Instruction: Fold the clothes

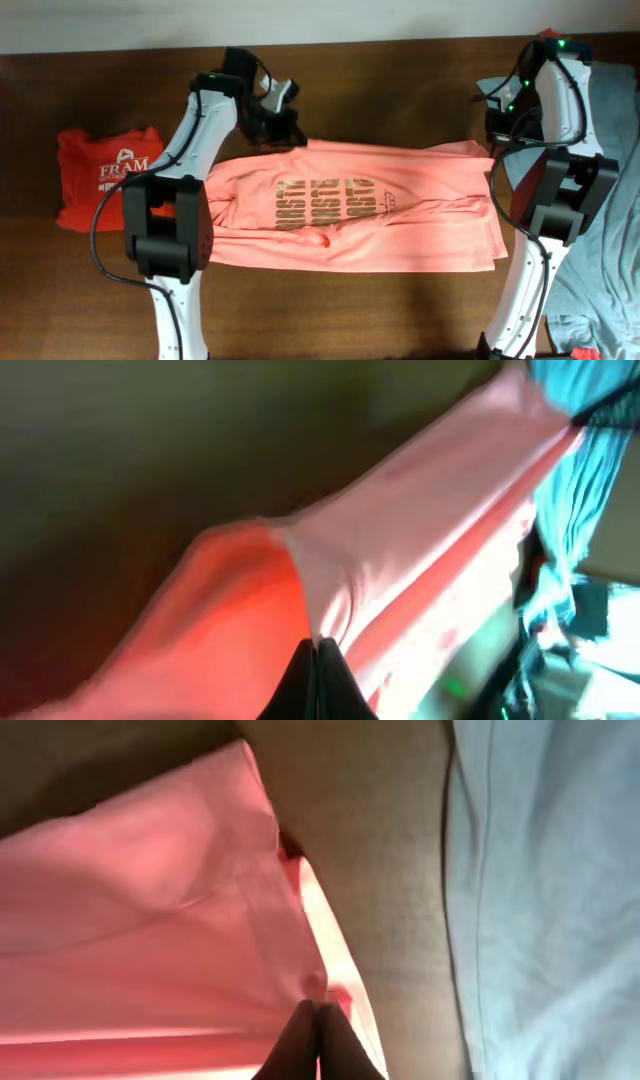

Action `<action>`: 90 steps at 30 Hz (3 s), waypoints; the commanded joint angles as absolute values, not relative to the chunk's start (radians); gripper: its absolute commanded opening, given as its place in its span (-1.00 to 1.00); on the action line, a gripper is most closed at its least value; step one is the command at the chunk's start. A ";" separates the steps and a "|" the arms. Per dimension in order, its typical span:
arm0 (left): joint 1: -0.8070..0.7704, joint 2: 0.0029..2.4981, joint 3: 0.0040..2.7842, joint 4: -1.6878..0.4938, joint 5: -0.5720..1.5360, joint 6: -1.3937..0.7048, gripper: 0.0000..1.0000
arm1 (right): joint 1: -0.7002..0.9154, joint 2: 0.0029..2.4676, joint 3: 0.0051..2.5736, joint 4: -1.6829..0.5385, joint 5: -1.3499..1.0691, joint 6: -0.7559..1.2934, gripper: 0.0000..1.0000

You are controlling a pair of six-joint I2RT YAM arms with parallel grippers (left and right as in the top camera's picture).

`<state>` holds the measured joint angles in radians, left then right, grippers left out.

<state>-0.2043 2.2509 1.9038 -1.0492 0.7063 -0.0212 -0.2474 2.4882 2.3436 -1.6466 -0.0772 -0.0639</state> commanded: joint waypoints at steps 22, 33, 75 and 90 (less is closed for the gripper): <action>-0.273 2.231 1.907 -1.393 0.416 0.084 -1.00 | -0.262 2.346 2.101 -1.699 -0.014 -0.070 -0.92; -0.282 2.231 1.822 -1.405 0.395 0.084 -0.99 | -0.271 2.306 1.999 -1.699 -0.010 -0.067 -0.92; -0.284 2.231 1.773 -1.412 0.331 0.084 -0.23 | -0.271 2.272 1.737 -1.691 -0.015 -0.063 -0.36; -0.284 2.231 1.773 -1.416 0.306 0.084 -0.21 | -0.299 2.273 1.737 -1.475 -0.010 -0.045 -0.37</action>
